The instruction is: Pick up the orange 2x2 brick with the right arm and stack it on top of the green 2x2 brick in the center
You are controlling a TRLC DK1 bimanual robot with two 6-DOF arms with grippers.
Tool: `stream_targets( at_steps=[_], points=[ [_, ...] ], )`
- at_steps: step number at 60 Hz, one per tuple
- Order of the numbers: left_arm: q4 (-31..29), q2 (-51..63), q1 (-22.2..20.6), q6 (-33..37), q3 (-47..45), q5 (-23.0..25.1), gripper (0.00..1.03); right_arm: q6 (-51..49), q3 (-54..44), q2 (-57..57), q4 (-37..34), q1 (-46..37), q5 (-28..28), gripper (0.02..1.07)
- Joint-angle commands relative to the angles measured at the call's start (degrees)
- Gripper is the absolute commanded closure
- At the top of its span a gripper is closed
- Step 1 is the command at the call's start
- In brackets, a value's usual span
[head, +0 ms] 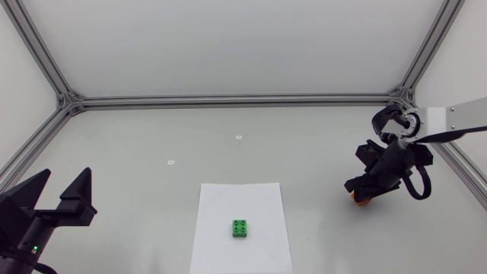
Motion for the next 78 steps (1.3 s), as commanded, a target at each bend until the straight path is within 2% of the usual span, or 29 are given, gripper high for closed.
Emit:
stream_targets(
  at_steps=[1,17,40,78],
  points=[
    [-0.9,-0.5,0.2,0.7,-2.3,0.2,0.04,0.4,-1.5,0.3,0.1,0.5,0.2,0.71],
    [-0.9,-0.5,0.2,0.7,-2.3,0.2,0.04,-1.9,-2.3,-7.3,-2.2,2.6,0.5,0.77],
    [-0.9,-0.5,0.2,0.7,-2.3,0.2,0.04,-8.4,-4.1,-14.4,-5.2,9.1,1.5,0.77],
    [-0.9,-0.5,0.2,0.7,-2.3,0.2,0.04,-21.4,-7.4,-19.5,-6.6,26.9,2.8,0.77]
  ],
)
